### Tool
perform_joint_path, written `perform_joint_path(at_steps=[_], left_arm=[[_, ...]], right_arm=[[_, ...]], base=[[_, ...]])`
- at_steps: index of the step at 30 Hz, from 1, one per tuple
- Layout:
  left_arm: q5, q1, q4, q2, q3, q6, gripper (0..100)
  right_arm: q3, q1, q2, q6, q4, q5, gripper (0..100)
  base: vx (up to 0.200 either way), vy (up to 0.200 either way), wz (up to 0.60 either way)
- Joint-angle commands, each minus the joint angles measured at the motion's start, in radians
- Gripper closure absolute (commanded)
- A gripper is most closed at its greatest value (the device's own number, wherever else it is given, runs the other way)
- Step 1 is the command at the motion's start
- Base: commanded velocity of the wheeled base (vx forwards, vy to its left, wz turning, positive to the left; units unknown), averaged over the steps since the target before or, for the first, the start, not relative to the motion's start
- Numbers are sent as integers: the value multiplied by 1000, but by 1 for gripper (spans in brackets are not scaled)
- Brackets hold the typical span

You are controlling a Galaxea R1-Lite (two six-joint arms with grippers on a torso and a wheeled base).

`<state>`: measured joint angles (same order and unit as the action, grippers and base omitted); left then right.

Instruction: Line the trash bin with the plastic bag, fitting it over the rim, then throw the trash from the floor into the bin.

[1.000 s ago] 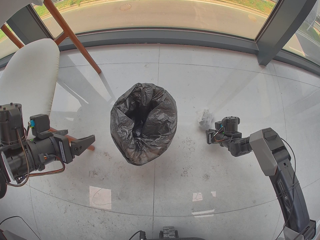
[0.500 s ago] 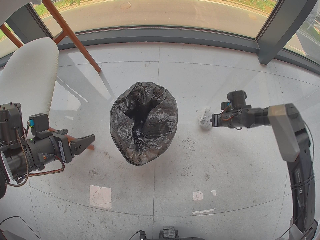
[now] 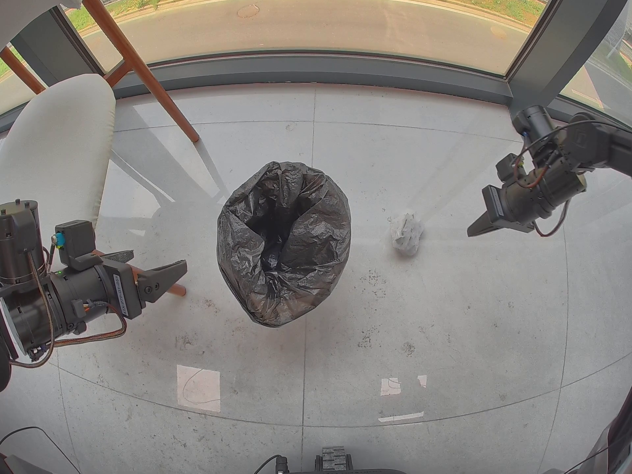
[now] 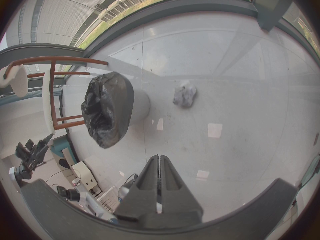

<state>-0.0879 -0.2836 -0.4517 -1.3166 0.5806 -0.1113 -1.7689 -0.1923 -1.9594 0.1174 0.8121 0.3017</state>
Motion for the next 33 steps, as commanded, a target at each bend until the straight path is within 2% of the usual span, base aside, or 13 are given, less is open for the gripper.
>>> perform_joint_path(at_steps=[1,3,4,6,12,17,22,24,25,27,30,33], left_arm=[[0,3,-44,-4,11,1,0],[0,4,-44,-4,10,1,0],[-3,4,-44,-3,5,1,0],[8,6,-44,-1,-7,-1,0],[-15,3,-44,0,4,-1,0],[-13,3,-39,-1,11,1,0],[-10,3,-44,-1,15,1,0],[-10,3,-44,-1,15,1,0],[-10,1,-44,0,11,2,0],[-7,1,-45,-1,11,4,0],[-6,1,-44,2,-16,4,0],[-4,-2,-45,8,-44,5,0]], right_arm=[[551,-48,226,18,-639,-55,0],[582,-65,192,21,-757,-85,0],[603,-88,163,28,-866,-124,0],[638,-102,131,25,-947,-156,0],[712,-125,43,25,-981,-170,0],[726,-130,-21,19,-1035,-173,0],[720,-137,-145,16,-1119,-269,0],[720,-137,-145,16,-1119,-269,0],[712,-145,-197,16,-1211,-282,0],[689,-145,-230,16,-1231,-296,0],[643,-145,-302,24,-1243,-343,0],[602,-145,-355,27,-1243,-362,0]], base=[[0,0,0],[0,0,0],[0,0,0],[0,0,0],[0,0,0],[200,0,0],[200,0,0],[200,0,0],[200,0,0],[200,0,0],[0,0,0],[0,0,0]])
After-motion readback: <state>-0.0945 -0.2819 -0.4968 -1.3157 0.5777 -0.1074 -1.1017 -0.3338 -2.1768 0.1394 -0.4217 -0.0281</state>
